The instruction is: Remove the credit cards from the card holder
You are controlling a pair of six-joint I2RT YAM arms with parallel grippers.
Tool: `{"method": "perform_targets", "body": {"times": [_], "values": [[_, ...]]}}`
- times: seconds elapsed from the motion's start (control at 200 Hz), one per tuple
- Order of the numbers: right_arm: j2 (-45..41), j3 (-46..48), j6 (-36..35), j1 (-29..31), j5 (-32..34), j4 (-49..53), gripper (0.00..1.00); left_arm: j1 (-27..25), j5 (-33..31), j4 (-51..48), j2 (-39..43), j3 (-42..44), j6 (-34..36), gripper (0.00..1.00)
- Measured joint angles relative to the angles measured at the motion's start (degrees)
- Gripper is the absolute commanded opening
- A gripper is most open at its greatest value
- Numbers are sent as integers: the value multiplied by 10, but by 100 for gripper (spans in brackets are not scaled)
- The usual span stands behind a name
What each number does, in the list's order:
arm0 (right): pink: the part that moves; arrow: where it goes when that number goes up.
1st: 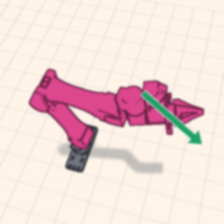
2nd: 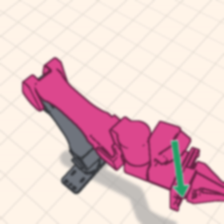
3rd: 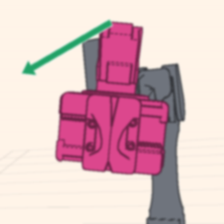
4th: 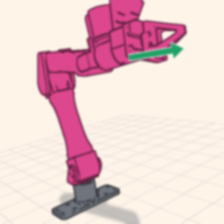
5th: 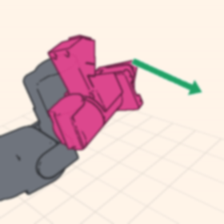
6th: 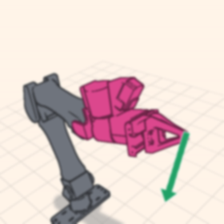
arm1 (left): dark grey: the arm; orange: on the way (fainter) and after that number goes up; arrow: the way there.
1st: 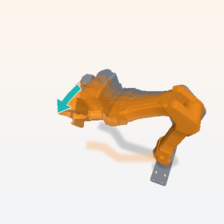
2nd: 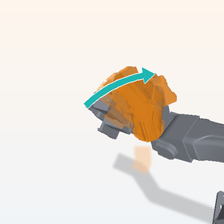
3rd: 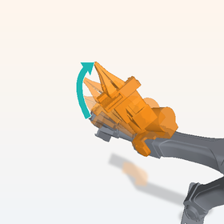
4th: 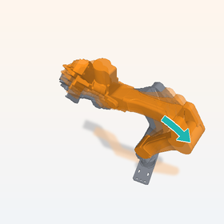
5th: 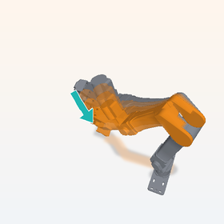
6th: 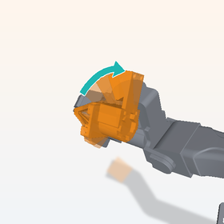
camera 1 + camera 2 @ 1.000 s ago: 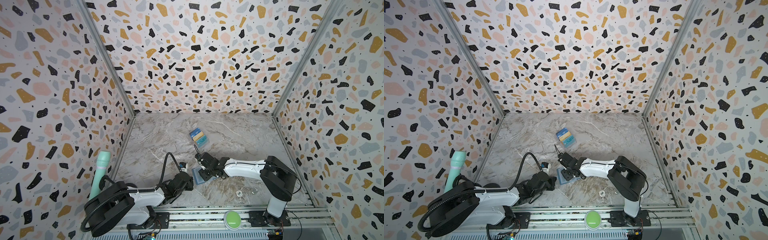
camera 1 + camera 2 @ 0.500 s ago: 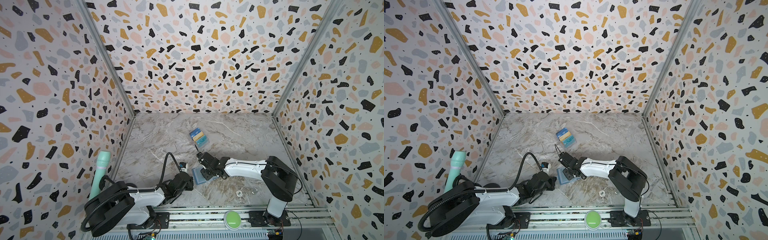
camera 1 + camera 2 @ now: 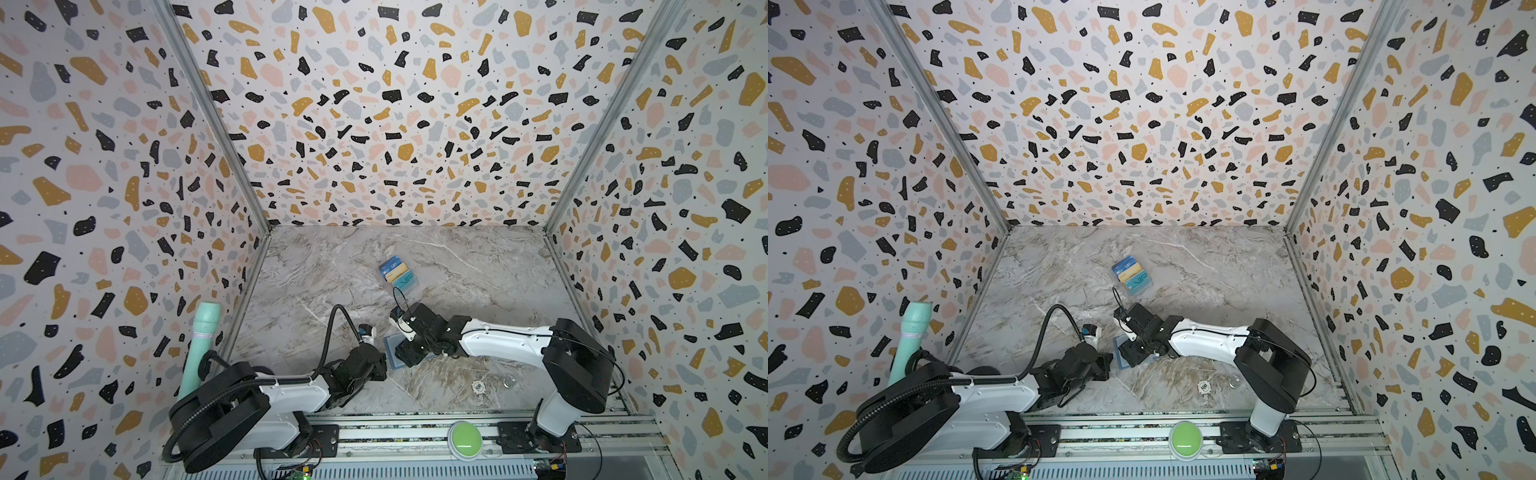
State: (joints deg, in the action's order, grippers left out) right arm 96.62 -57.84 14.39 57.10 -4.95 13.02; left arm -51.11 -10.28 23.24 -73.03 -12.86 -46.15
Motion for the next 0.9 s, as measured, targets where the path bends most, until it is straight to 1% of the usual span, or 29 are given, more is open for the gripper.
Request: {"method": "perform_targets", "body": {"times": [0.38,0.611,0.711,0.796,0.901], "values": [[40,0,-10,10,7,4,69,0,-2,10,-7,0,0,0],[43,-3,-11,12,23,8,60,0,-3,15,-11,0,0,0],[45,-9,-12,12,33,15,58,0,-3,17,-13,0,0,0],[49,-16,-13,14,43,23,59,0,-3,20,-14,0,0,0],[51,-20,-14,16,48,28,67,0,-3,21,-17,-2,0,0]]}}
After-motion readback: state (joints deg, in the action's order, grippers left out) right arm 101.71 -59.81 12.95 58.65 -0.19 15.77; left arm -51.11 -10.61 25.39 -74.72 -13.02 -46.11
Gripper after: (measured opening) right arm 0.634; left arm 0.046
